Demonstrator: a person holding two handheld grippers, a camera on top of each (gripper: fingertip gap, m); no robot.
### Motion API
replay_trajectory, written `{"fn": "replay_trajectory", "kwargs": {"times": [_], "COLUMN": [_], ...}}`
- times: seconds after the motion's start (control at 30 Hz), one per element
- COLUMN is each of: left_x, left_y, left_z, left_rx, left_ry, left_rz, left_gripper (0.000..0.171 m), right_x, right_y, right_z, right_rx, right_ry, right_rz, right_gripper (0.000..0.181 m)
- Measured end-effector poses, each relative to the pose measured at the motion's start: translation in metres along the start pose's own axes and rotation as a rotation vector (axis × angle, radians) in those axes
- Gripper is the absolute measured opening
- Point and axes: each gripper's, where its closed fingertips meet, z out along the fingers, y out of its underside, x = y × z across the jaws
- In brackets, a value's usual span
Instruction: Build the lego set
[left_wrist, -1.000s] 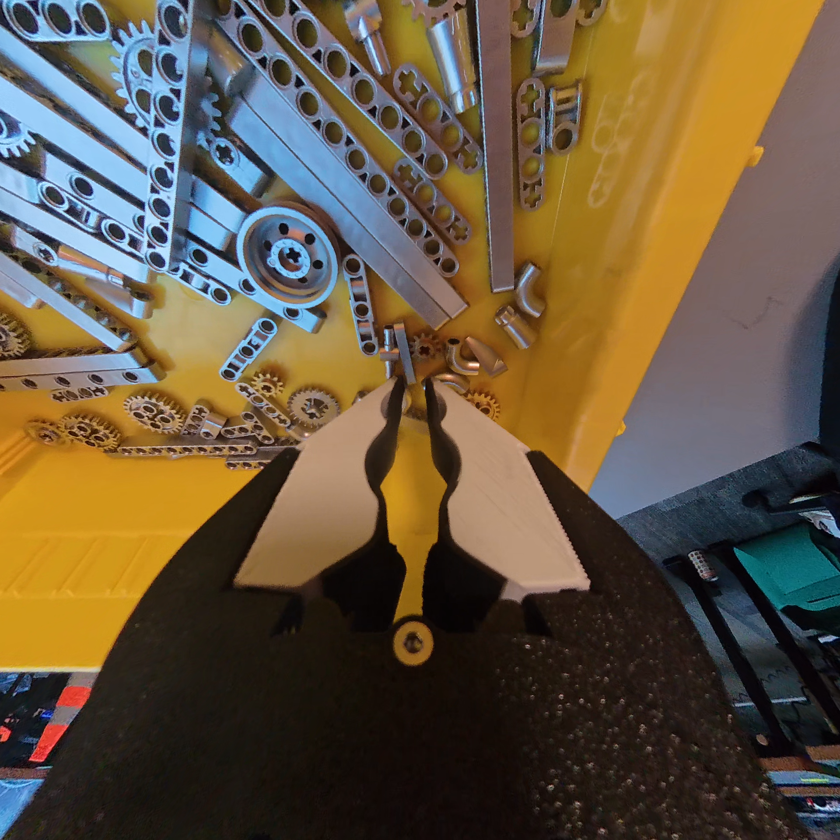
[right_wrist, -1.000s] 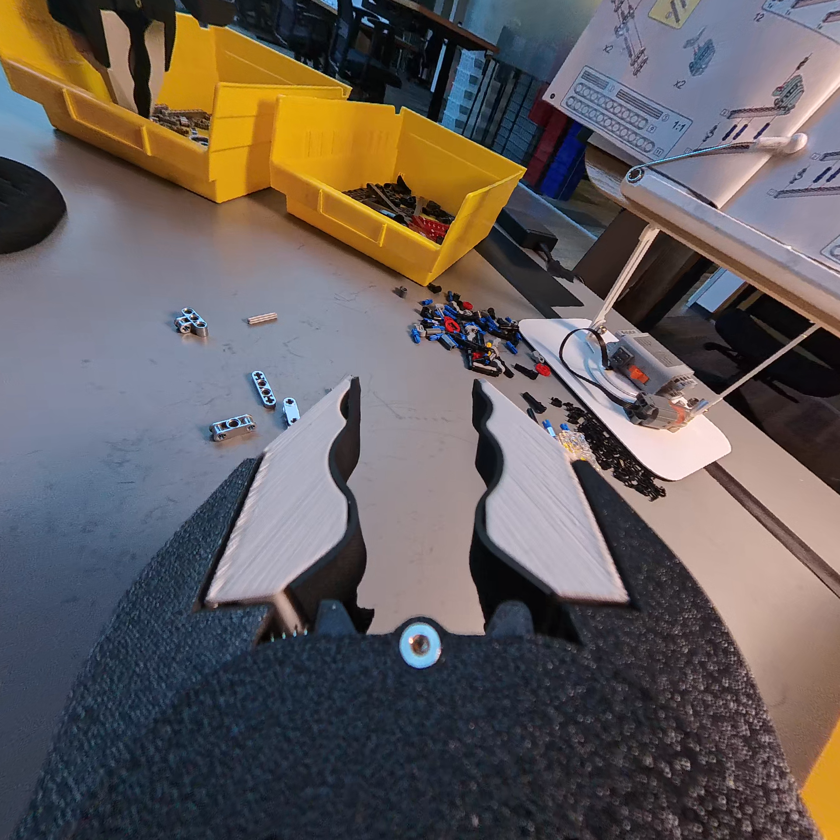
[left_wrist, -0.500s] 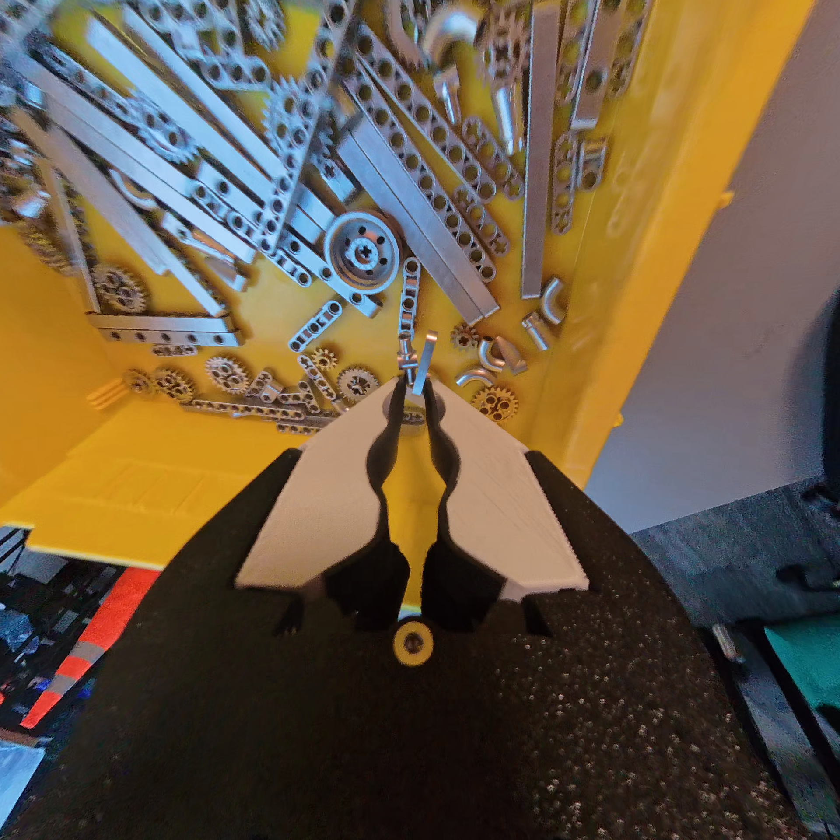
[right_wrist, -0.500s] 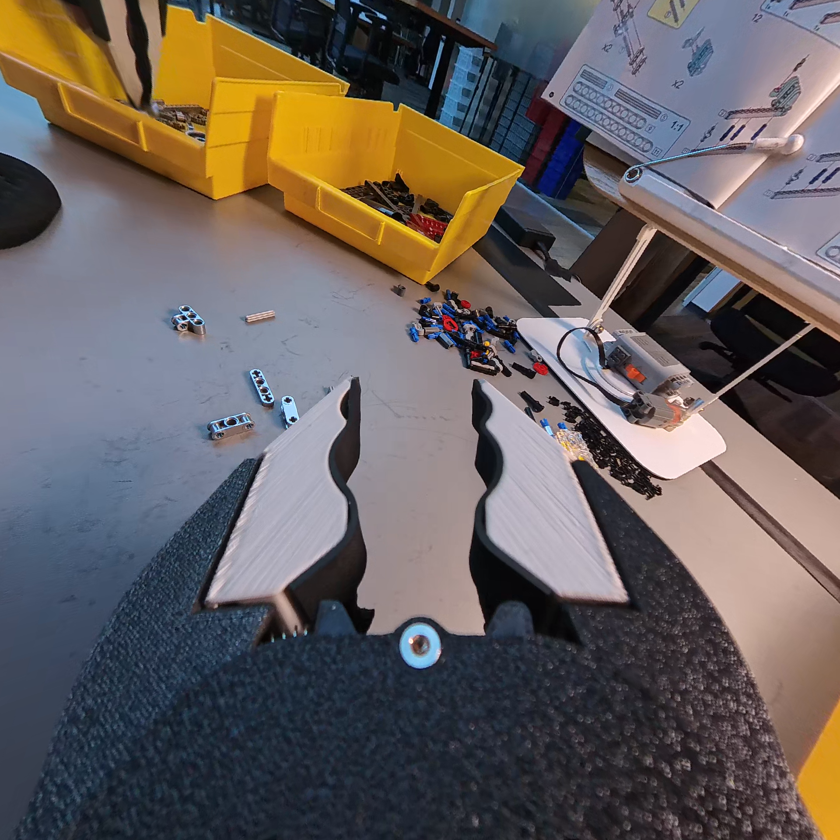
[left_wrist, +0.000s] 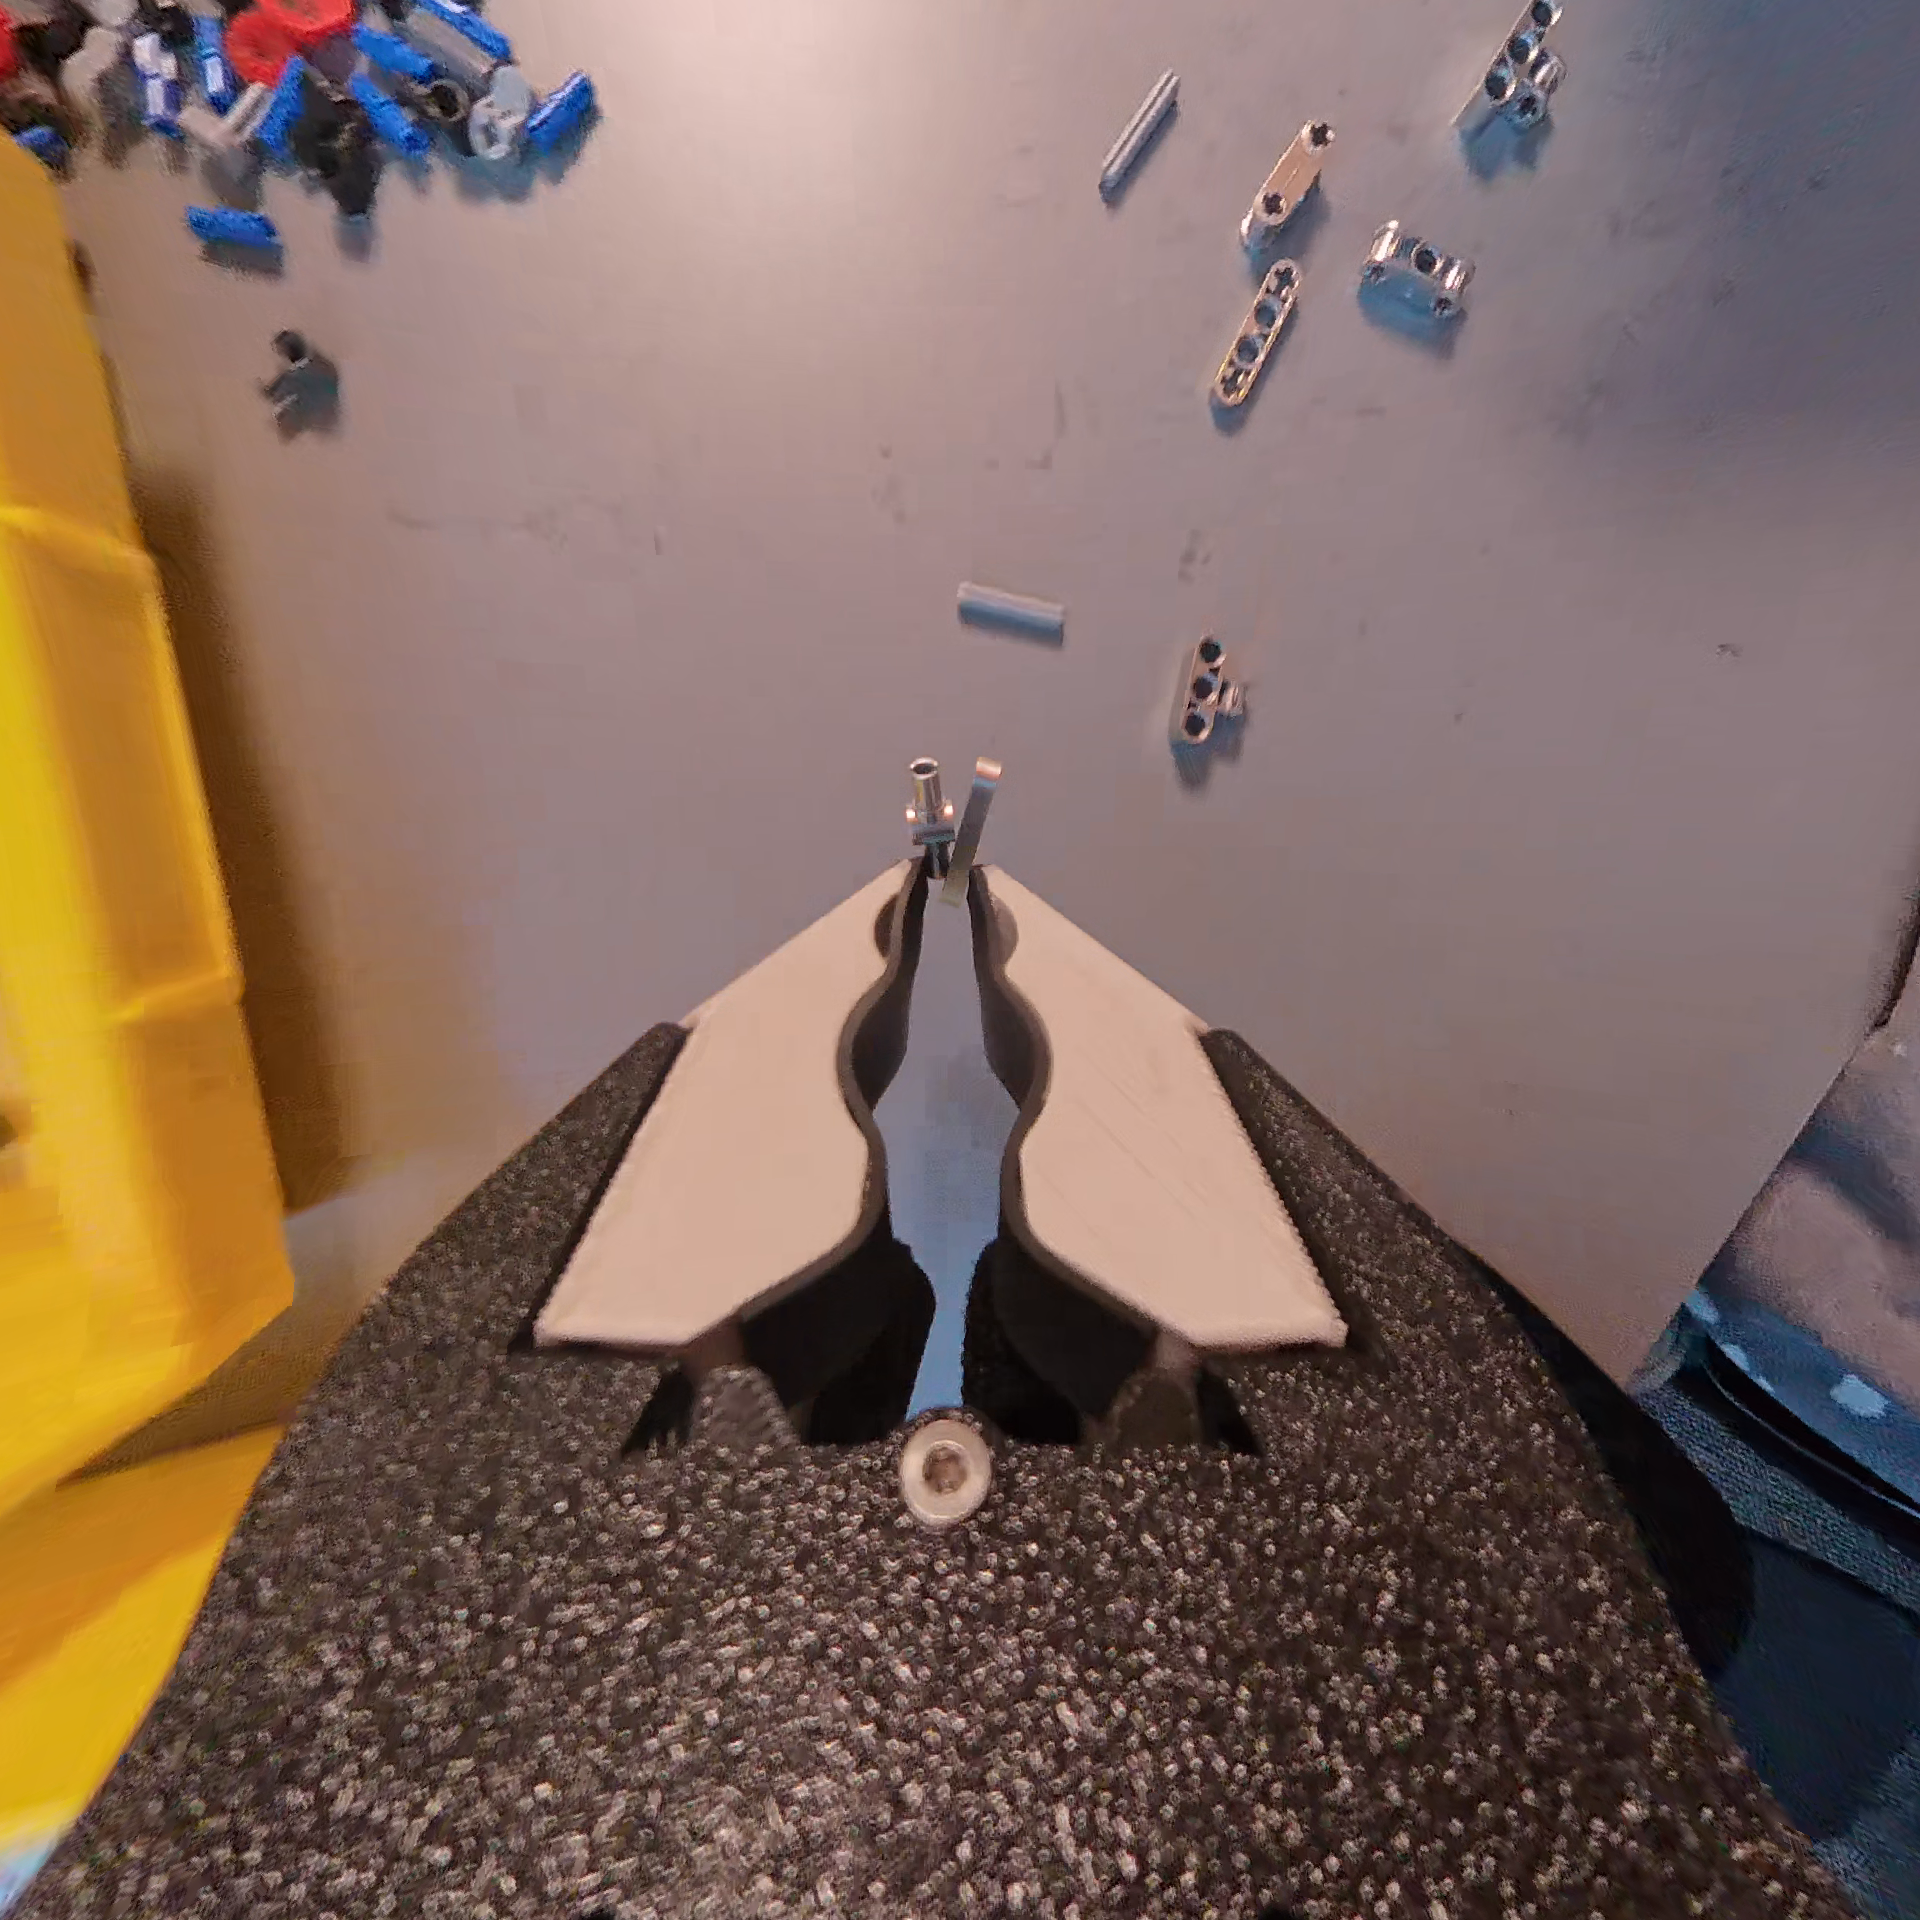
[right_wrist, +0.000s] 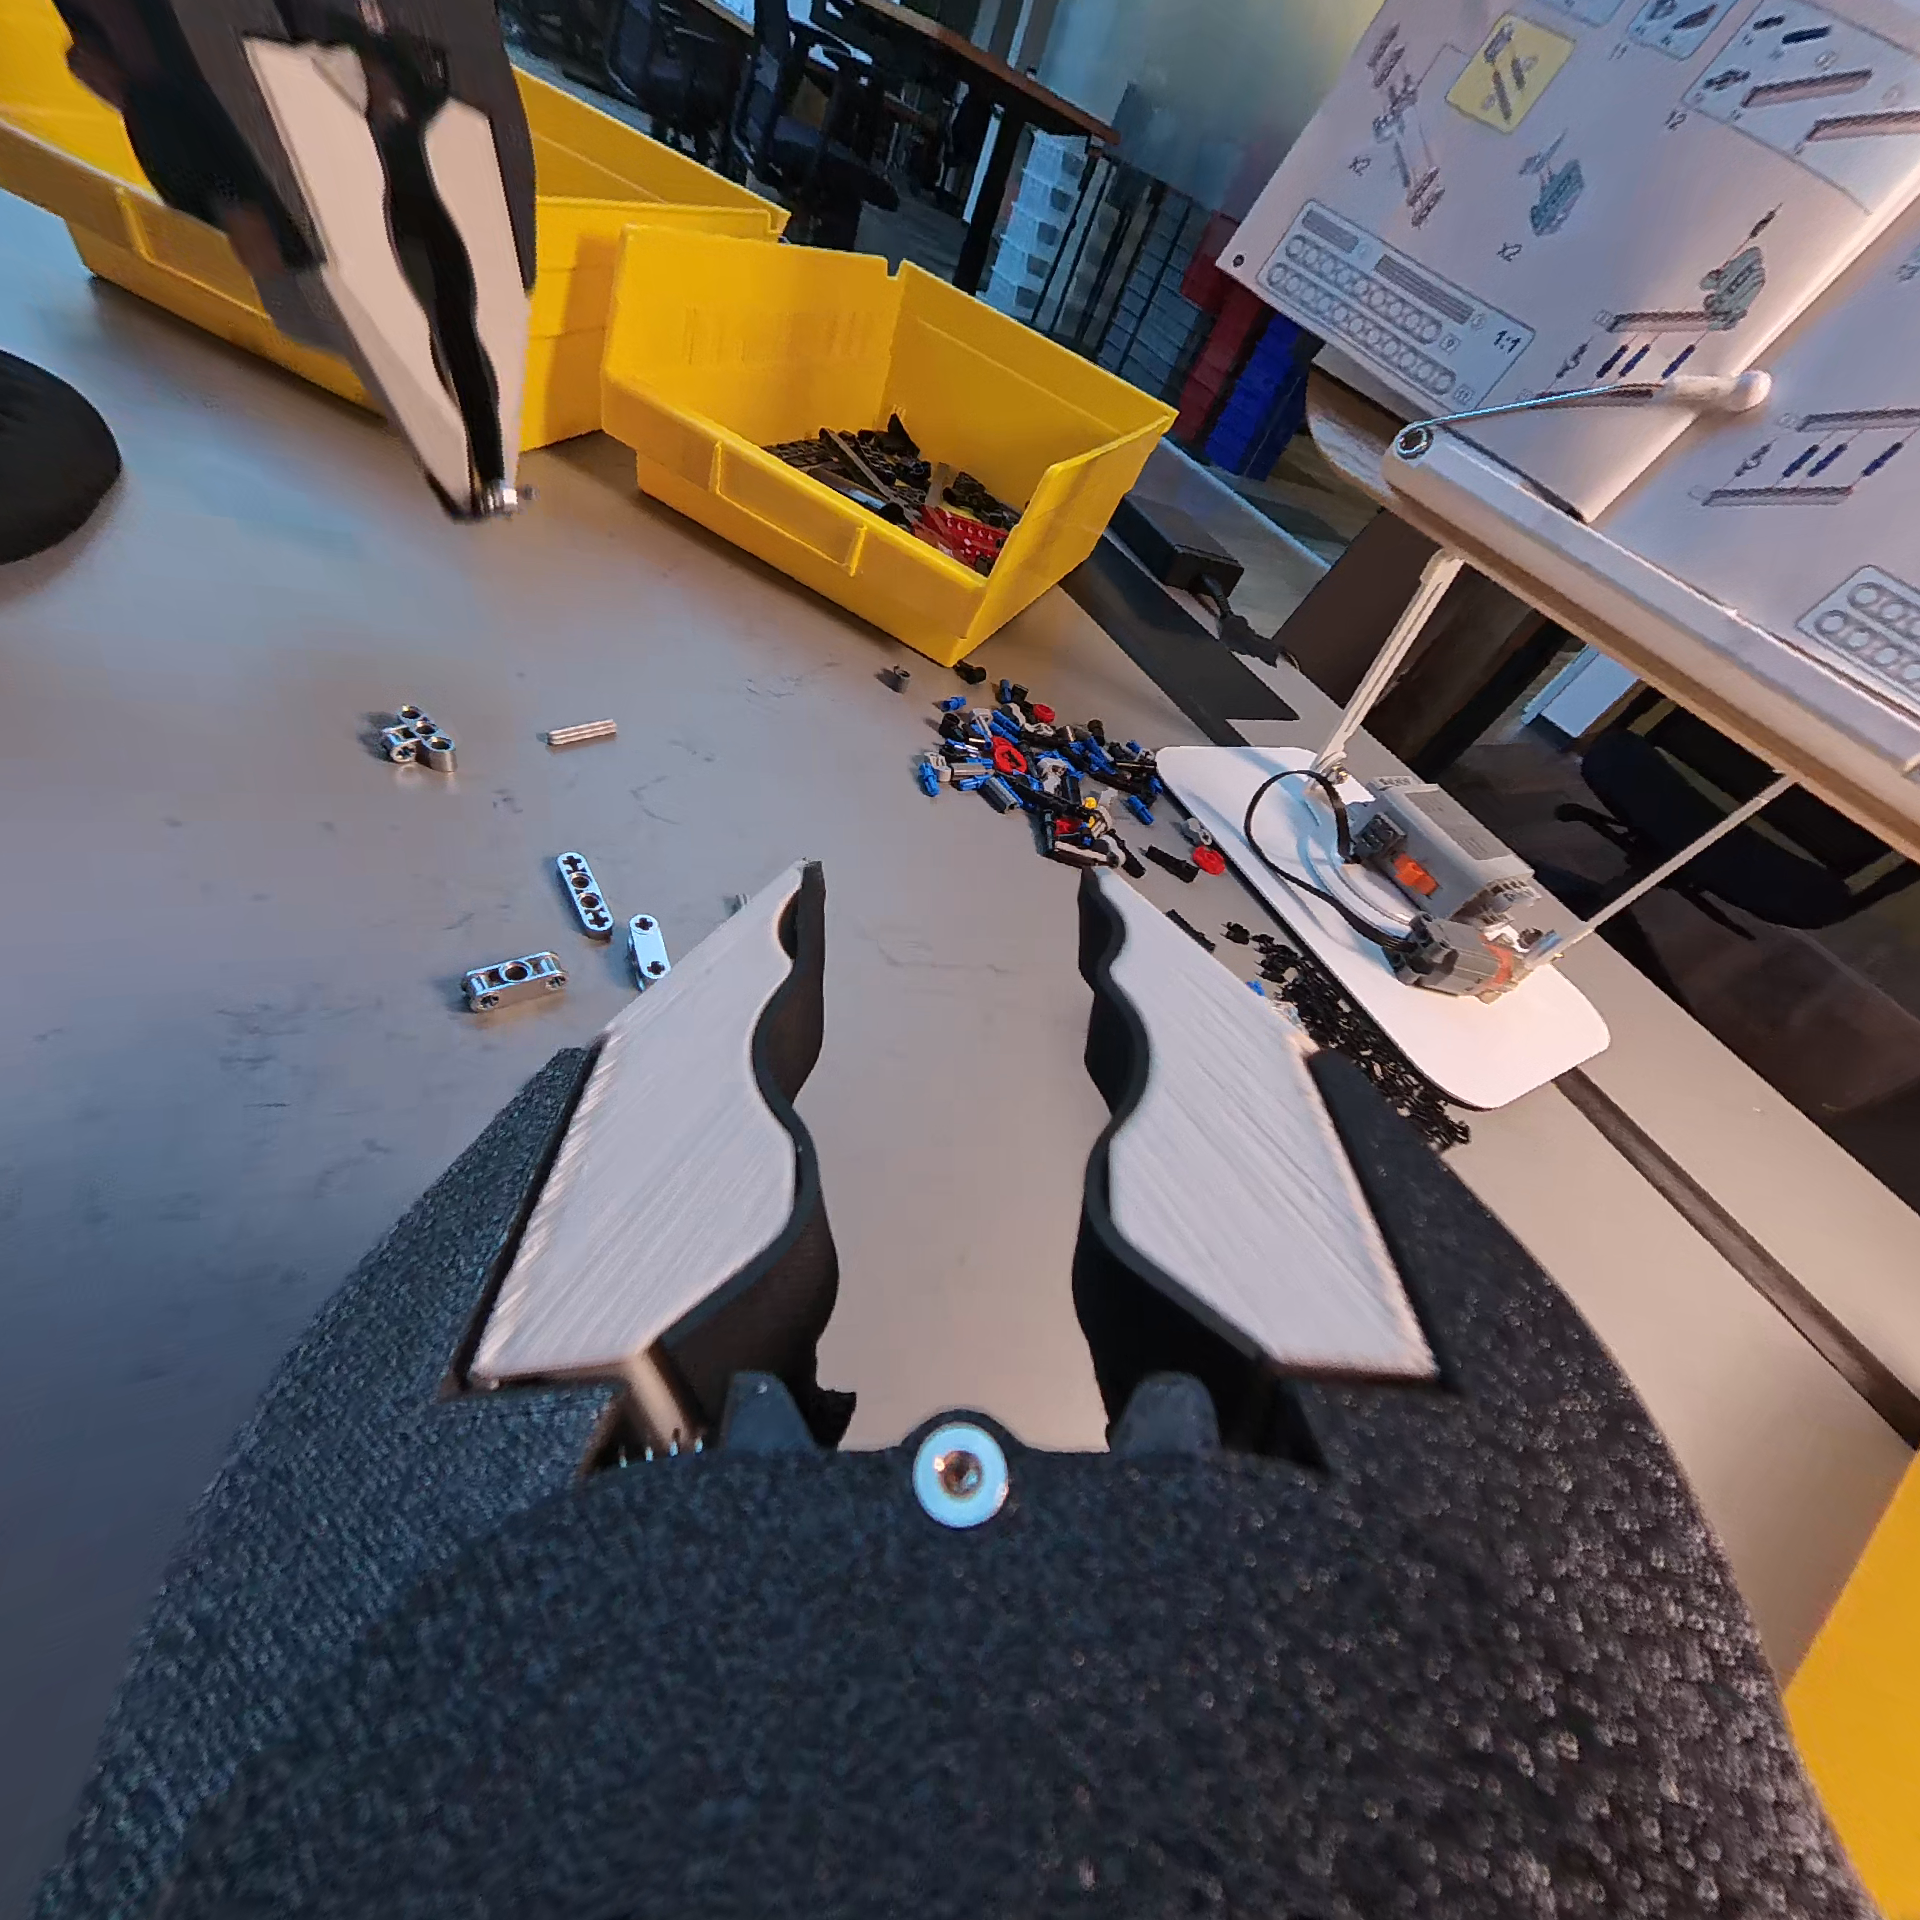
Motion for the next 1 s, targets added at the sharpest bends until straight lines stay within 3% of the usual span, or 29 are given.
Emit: {"fn": "replay_trajectory", "kwargs": {"times": [0.13,0.27,0.43,0.63,0.83,1.0], "left_x": [0.014,0.021,0.014,0.018,0.007,0.009], "left_y": [-0.015,-0.019,-0.011,-0.004,-0.01,-0.02], "left_z": [0.032,0.043,0.045,0.04,0.028,0.037], "left_rx": [-0.004,-0.016,-0.039,-0.027,0.039,0.072], "left_ry": [0.048,0.051,-0.022,-0.017,-0.01,0.008], "left_rz": [0.04,0.072,0.088,0.062,-0.011,-0.032], "left_gripper": [0.007,0.007,0.007,0.009,0.009,0.013], "right_x": [0.006,0.006,0.002,-0.001,-0.002,-0.002], "right_y": [-0.001,-0.003,-0.004,-0.002,0.0,0.0], "right_z": [-0.003,-0.004,-0.004,-0.002,-0.001,-0.001], "right_rx": [0.004,0.011,0.01,0.003,-0.005,-0.007], "right_ry": [0.02,0.018,0.005,-0.006,-0.009,-0.009], "right_rz": [0.0,-0.008,-0.019,-0.018,-0.021,-0.021], "right_gripper": [0.047,0.047,0.047,0.047,0.047,0.047]}}
